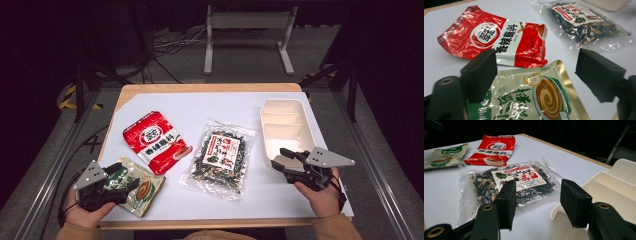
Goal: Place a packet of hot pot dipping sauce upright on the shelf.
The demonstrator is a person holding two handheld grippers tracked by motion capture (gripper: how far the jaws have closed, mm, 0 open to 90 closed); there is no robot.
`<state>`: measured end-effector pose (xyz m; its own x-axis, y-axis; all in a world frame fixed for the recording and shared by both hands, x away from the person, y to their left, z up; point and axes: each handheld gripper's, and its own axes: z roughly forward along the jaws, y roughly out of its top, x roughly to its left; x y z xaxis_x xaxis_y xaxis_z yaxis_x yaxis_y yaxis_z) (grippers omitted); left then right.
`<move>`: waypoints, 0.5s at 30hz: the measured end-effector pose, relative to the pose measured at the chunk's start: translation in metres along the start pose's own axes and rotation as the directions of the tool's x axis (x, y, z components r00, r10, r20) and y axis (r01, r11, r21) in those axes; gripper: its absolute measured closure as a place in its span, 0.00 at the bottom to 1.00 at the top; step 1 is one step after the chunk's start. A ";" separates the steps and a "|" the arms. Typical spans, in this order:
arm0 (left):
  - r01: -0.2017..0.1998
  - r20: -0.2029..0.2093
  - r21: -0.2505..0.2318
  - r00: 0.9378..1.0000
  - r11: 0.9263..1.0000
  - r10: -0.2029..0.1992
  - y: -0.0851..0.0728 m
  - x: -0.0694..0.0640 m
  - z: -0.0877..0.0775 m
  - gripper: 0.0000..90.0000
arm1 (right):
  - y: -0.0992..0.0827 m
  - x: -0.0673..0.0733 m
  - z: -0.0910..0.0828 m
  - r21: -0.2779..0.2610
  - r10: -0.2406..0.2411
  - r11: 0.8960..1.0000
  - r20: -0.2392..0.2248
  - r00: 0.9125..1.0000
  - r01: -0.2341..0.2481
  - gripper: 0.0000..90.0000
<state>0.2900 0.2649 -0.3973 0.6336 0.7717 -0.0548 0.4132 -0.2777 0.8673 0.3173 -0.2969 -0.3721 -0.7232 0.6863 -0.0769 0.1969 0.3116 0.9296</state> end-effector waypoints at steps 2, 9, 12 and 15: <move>0.005 -0.004 -0.004 1.000 1.000 -0.005 0.000 0.001 -0.001 0.18 | 0.000 0.000 0.001 0.002 -0.002 1.000 -0.002 1.000 0.002 0.53; 0.027 -0.032 0.000 0.999 1.000 -0.027 0.001 0.009 -0.008 0.17 | 0.000 0.001 0.005 0.009 -0.003 1.000 -0.018 1.000 0.004 0.52; 0.029 -0.039 -0.012 0.999 0.999 -0.030 0.002 0.014 -0.013 0.17 | -0.001 0.002 0.007 0.015 -0.001 1.000 -0.023 1.000 0.001 0.52; 0.014 -0.064 -0.007 0.998 1.000 -0.014 0.003 0.016 -0.017 0.18 | -0.001 0.003 0.008 0.020 -0.008 1.000 -0.027 1.000 0.008 0.52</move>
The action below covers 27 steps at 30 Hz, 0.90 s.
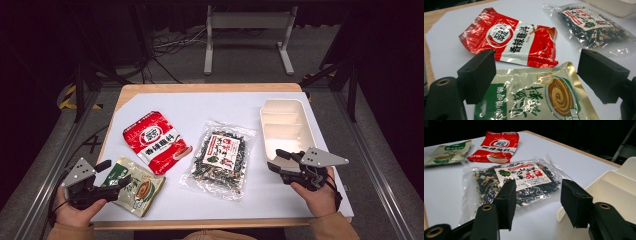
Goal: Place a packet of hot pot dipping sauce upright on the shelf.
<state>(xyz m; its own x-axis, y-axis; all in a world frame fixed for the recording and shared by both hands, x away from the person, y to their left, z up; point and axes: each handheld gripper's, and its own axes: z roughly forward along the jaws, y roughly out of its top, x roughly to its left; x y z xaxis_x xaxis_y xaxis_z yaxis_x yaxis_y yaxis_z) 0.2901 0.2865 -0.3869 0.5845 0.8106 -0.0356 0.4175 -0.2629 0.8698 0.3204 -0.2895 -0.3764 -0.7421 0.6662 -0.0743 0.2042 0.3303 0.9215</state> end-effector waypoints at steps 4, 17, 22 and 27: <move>0.009 -0.056 0.043 0.998 0.999 -0.007 0.001 0.006 -0.003 0.19 | 0.000 0.001 0.002 0.006 -0.003 1.000 0.000 1.000 0.003 0.51; 0.079 -0.149 0.064 0.986 0.995 -0.069 -0.001 0.026 -0.020 0.25 | 0.000 0.003 0.007 0.027 -0.012 1.000 -0.010 1.000 0.012 0.50; 0.097 -0.184 0.071 0.979 0.993 -0.083 -0.005 0.029 -0.025 0.29 | 0.001 0.005 0.010 0.036 -0.017 0.999 -0.027 1.000 0.018 0.50; 0.135 -0.209 0.081 0.971 0.988 -0.116 -0.010 0.033 -0.026 0.30 | 0.004 0.010 0.017 0.046 -0.047 0.998 -0.048 0.998 0.049 0.49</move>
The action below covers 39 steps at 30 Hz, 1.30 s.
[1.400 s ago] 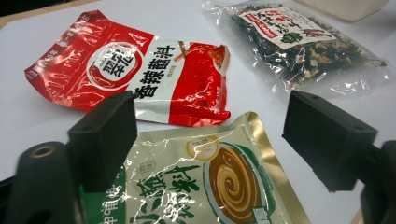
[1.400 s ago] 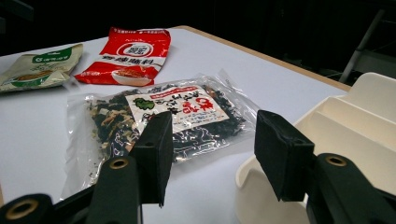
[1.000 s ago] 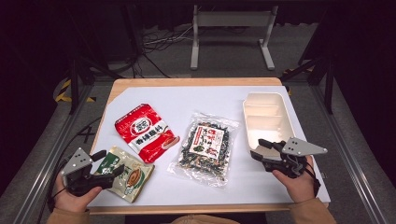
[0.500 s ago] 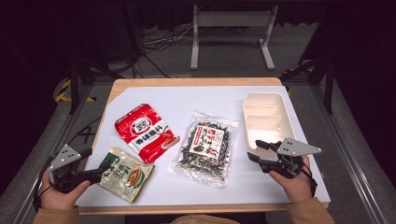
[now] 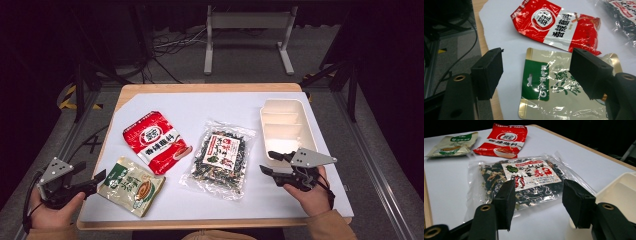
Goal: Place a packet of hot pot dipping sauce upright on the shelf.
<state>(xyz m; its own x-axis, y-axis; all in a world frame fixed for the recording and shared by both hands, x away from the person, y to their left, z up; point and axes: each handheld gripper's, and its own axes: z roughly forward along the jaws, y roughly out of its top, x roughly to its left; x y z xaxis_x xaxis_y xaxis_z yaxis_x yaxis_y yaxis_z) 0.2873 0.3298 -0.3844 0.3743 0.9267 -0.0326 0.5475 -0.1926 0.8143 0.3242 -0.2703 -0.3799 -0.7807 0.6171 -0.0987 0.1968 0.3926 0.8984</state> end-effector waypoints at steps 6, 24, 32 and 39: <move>0.048 0.007 0.046 0.999 0.998 -0.048 -0.006 0.009 0.007 0.31 | 0.002 0.004 0.008 0.019 -0.020 1.000 -0.021 1.000 0.020 0.48; 0.105 0.139 0.164 0.982 0.981 -0.128 -0.015 0.026 0.053 0.32 | 0.000 0.005 0.011 0.037 -0.013 0.999 -0.046 0.999 0.015 0.46; 0.128 0.171 0.211 0.971 0.969 -0.166 -0.019 0.030 0.060 0.37 | -0.001 0.005 0.012 0.041 -0.015 0.999 -0.054 0.998 0.017 0.45; 0.129 0.200 0.245 0.963 0.961 -0.180 -0.023 0.031 0.071 0.37 | -0.002 0.006 0.012 0.043 -0.016 0.999 -0.062 0.998 0.019 0.44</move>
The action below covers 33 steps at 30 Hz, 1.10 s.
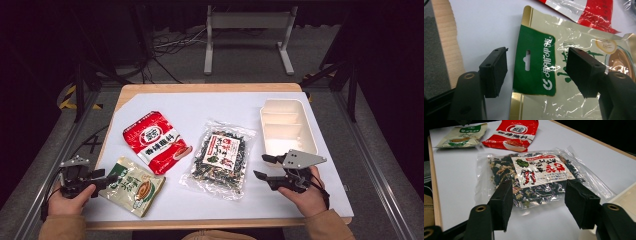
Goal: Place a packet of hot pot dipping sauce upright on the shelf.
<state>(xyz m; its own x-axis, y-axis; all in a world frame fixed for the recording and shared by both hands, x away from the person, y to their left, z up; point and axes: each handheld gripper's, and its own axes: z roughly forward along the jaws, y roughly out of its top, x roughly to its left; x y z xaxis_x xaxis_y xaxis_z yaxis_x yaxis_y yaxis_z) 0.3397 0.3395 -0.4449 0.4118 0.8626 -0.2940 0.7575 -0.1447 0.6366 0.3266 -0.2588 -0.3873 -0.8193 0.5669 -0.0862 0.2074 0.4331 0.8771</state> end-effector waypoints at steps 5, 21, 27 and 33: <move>0.012 0.025 0.007 1.000 1.000 -0.012 -0.001 0.004 0.003 0.34 | 0.000 0.000 0.001 0.005 -0.001 1.000 -0.002 1.000 0.001 0.44; 0.032 0.102 -0.046 0.994 0.998 -0.027 -0.002 0.000 -0.005 0.36 | 0.000 -0.001 0.001 0.005 0.010 1.000 -0.007 1.000 -0.010 0.43; 0.029 0.160 -0.096 0.987 0.995 -0.013 -0.002 -0.005 -0.015 0.40 | -0.001 -0.001 0.002 0.006 0.014 1.000 -0.009 1.000 -0.014 0.43; 0.003 0.209 -0.104 0.978 0.995 0.018 -0.002 -0.019 -0.021 0.46 | -0.001 -0.001 0.002 0.007 0.015 1.000 -0.011 1.000 -0.015 0.43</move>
<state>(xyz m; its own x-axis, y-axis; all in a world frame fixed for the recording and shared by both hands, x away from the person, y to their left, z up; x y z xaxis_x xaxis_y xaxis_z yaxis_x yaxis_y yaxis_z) 0.3198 0.3339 -0.4253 0.5224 0.7395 -0.4246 0.7023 -0.0907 0.7061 0.3283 -0.2586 -0.3885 -0.8218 0.5657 -0.0679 0.2232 0.4293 0.8751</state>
